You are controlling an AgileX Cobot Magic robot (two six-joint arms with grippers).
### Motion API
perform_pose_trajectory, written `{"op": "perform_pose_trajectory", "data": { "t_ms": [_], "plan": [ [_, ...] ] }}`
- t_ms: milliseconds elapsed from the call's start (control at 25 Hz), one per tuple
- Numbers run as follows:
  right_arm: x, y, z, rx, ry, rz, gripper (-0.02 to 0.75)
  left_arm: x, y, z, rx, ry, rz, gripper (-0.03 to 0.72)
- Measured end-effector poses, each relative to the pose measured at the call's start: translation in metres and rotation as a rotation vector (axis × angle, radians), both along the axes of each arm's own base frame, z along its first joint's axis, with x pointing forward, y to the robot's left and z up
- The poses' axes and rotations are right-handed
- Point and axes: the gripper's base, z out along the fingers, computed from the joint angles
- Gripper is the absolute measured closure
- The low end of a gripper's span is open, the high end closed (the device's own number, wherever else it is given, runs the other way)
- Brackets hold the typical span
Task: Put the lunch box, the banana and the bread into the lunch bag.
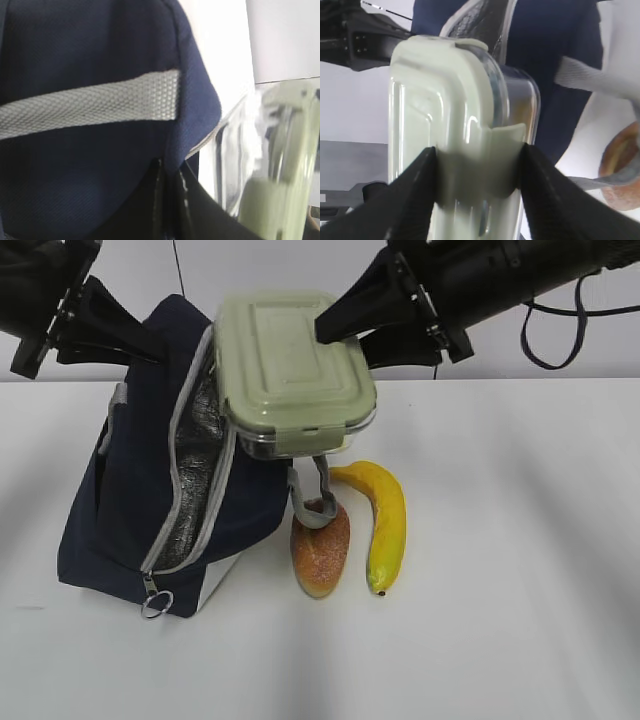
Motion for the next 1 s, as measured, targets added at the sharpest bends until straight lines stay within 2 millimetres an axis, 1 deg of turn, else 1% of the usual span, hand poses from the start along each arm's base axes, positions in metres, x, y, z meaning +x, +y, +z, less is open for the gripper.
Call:
{"op": "perform_pose_trajectory", "data": {
  "t_ms": [120,280,440,560,760,920,1000],
  "plan": [
    [-0.004,0.016,-0.004,0.002,0.01,0.039,0.349,0.0,0.0,0.0,-0.002,0.001,0.001,0.7],
    [0.0,0.031,-0.014,-0.014,-0.002,0.013,0.349,0.0,0.0,0.0,-0.005,0.001,0.002,0.7],
    [0.007,0.035,-0.022,-0.027,-0.019,-0.04,0.349,0.0,-0.001,0.002,-0.023,0.003,0.005,0.7],
    [0.011,0.036,-0.03,-0.026,-0.003,-0.046,0.349,0.0,-0.001,0.002,-0.026,0.004,0.006,0.7],
    [0.022,0.043,-0.047,0.062,0.066,-0.078,0.349,0.0,-0.001,0.002,-0.028,0.006,0.008,0.7],
    [0.026,0.049,-0.052,0.056,0.018,-0.1,0.349,0.0,-0.001,0.002,-0.028,0.005,0.009,0.7],
    [0.025,0.057,-0.056,0.021,-0.009,-0.106,0.349,0.0,-0.001,0.002,-0.028,0.005,0.009,0.7]
  ]
}}
